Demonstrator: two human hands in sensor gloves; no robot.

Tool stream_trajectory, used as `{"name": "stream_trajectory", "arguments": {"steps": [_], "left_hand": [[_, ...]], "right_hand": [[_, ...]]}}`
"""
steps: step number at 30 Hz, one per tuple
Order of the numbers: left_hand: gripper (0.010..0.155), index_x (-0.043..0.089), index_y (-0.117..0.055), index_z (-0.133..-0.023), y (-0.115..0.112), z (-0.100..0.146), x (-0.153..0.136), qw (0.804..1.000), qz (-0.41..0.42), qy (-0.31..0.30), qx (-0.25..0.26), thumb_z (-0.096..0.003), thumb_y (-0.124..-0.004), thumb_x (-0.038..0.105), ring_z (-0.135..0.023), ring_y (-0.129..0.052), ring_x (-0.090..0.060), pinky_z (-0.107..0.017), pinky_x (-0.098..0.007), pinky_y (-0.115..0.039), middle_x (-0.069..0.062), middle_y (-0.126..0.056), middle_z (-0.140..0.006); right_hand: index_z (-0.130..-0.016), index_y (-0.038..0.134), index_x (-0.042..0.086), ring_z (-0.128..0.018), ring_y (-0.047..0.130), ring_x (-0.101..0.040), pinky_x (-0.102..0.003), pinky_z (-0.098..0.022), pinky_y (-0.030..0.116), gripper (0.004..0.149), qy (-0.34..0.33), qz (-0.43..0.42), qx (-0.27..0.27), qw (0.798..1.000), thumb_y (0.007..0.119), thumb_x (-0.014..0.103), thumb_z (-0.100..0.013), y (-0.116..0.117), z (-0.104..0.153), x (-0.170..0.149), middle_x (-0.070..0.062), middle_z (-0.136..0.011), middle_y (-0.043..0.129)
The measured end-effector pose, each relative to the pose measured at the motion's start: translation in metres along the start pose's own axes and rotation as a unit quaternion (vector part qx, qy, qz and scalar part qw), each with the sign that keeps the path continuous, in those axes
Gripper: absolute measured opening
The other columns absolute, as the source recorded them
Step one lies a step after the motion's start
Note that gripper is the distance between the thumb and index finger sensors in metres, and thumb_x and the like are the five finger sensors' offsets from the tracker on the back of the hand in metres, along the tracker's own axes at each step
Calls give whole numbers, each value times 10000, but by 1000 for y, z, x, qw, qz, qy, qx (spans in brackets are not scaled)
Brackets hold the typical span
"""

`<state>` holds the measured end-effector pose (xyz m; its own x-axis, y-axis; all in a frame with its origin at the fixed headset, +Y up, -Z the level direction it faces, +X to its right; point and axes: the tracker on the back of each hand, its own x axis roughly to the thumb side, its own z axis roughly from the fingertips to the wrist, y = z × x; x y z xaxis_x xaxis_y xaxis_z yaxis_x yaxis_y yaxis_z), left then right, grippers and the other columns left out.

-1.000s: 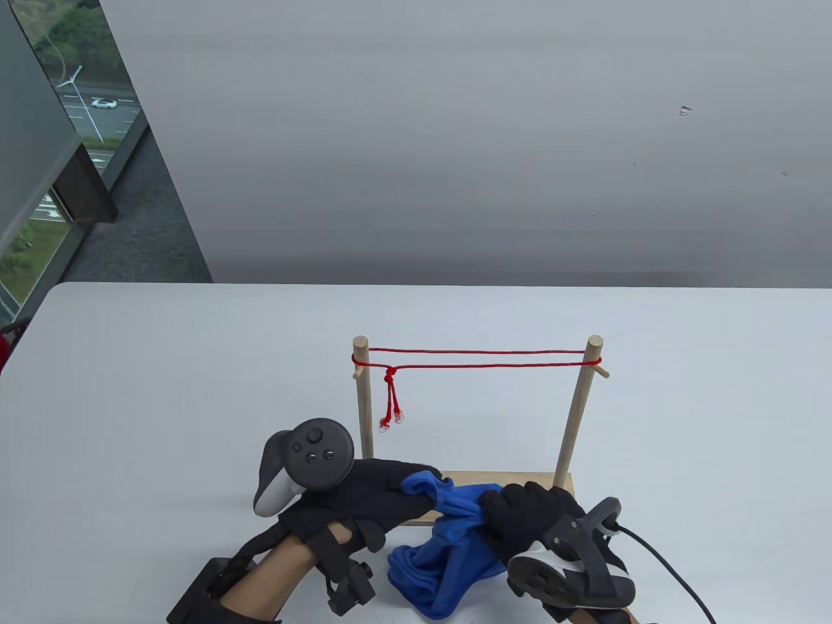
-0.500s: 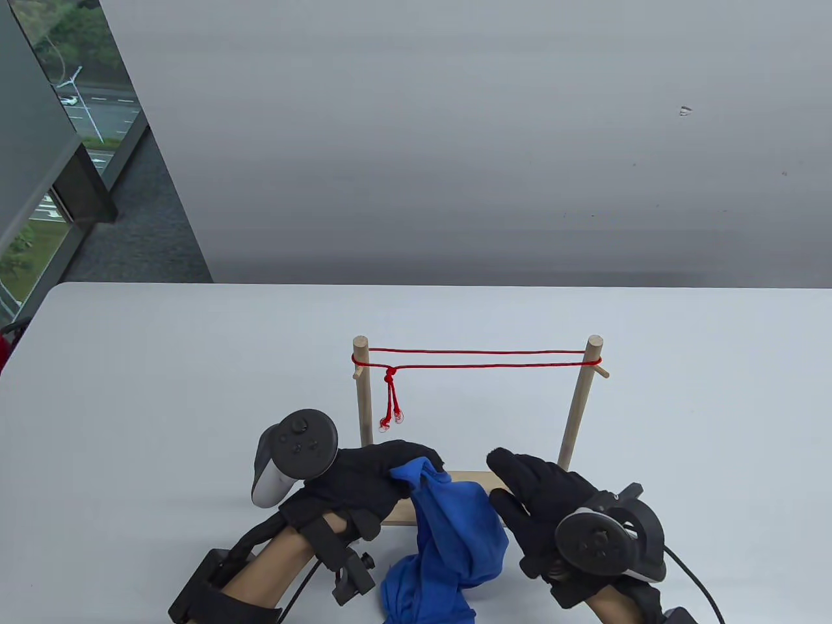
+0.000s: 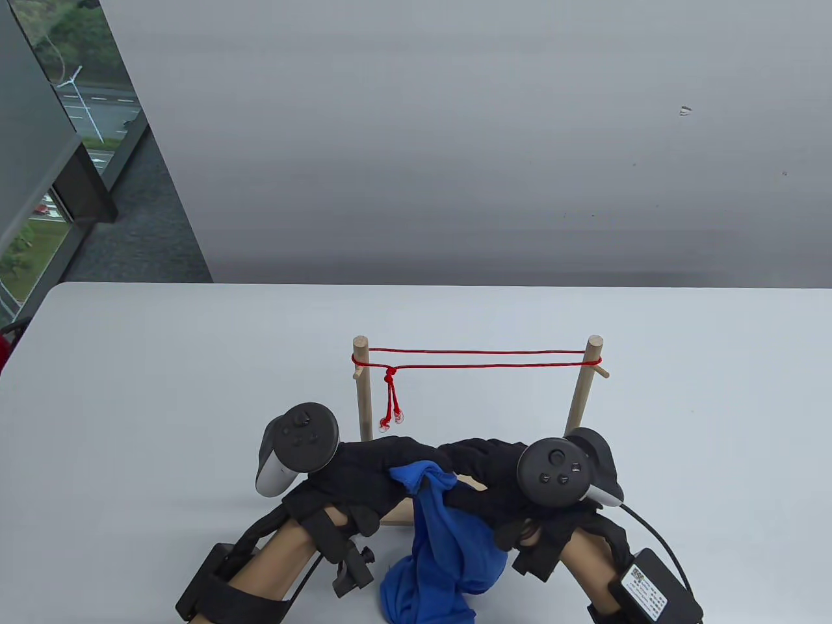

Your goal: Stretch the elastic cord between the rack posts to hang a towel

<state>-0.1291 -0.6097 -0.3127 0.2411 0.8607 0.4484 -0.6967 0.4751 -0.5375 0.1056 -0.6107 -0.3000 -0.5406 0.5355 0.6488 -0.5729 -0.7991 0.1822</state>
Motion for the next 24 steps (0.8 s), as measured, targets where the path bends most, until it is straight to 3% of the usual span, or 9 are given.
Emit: {"name": "stream_trajectory", "arguments": {"steps": [2,7,9,14,18,24], "left_hand": [[507,309,-905,-813,3,2,0,1000,9,1,11,-387,-704,497,-781,-916,-371,-676,-623,-629,-6,-992,-782],[482,266,-896,-824,9,6,2,1000,6,4,27,-424,-732,480,-773,-923,-369,-671,-620,-641,-14,-987,-797],[467,249,-884,-838,12,7,2,999,2,7,44,-435,-752,442,-750,-943,-359,-668,-617,-651,-8,-997,-772],[465,221,-882,-839,15,7,4,998,0,12,55,-440,-761,429,-697,-969,-351,-651,-607,-676,-12,-1011,-729],[473,204,-885,-846,22,9,8,996,-29,27,81,-452,-787,447,-660,-986,-353,-621,-587,-712,-24,-1021,-724],[461,183,-907,-817,35,17,19,988,-99,38,113,-445,-803,434,-598,-1015,-350,-579,-569,-752,-28,-1044,-676]], "right_hand": [[-800,778,196,-663,984,-306,-617,-509,735,449,-1,-6,-15,1000,844,413,-412,-2,1,0,-103,-820,882],[-712,789,180,-557,1034,-267,-606,-509,736,387,-8,-30,-41,999,881,371,-388,-8,4,2,-84,-731,933],[-731,765,180,-518,1029,-240,-597,-505,742,418,-5,-16,-49,999,877,385,-385,-11,6,2,-75,-706,932],[-957,596,118,-470,1007,-228,-588,-488,752,664,8,-22,-51,998,857,368,-400,-18,7,3,-40,-654,928],[-922,676,44,-422,992,-209,-557,-449,788,629,18,-11,-41,999,836,377,-413,-25,8,4,-57,-614,933],[-818,838,89,-401,986,-205,-548,-434,799,488,25,7,-43,999,808,389,-434,-40,13,7,-50,-564,938]]}}
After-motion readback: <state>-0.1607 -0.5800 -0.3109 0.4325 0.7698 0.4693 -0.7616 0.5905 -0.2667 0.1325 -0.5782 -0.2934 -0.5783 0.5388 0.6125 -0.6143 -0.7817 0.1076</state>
